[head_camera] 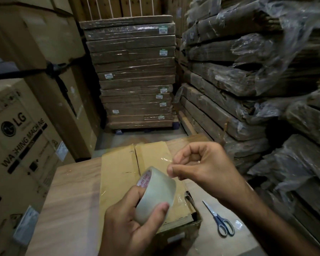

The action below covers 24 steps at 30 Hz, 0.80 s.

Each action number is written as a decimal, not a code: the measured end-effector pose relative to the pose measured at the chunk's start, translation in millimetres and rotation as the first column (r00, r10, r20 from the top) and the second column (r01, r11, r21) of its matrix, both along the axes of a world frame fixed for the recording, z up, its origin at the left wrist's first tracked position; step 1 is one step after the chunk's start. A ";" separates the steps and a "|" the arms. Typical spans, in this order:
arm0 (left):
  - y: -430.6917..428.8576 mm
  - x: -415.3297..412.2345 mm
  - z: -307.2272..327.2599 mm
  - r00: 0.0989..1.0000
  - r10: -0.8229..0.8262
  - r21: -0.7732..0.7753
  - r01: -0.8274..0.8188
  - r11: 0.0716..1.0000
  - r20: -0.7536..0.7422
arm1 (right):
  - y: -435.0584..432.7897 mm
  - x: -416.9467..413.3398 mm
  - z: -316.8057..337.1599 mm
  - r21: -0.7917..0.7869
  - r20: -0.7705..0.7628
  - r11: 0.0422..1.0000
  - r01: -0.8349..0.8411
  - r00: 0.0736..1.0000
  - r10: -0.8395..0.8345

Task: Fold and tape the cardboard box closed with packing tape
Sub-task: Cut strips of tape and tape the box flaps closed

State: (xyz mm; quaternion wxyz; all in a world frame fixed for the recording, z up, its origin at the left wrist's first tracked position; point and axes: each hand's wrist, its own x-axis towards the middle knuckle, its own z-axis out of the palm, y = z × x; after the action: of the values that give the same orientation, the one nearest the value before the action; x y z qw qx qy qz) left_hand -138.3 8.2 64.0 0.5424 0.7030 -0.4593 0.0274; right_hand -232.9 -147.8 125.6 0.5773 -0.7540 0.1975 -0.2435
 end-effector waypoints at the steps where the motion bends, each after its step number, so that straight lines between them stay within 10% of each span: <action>1: 0.6 -0.1 -0.6 1.000 0.004 0.002 -0.004 1.000 0.007 | 0.4 0.4 -1.8 0.021 0.009 1.000 0.008 1.000 -0.009; 24: -2.9 -5.1 6.6 0.998 0.065 0.022 -0.065 0.998 -0.026 | 7.2 1.5 2.6 0.036 0.054 0.994 0.100 0.993 -0.102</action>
State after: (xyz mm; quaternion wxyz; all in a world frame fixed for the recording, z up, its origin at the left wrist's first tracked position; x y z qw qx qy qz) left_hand -143.4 5.3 70.5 0.5399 0.7235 -0.4291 0.0307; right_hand -231.4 -140.6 128.3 0.5819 -0.7264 0.2230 -0.2899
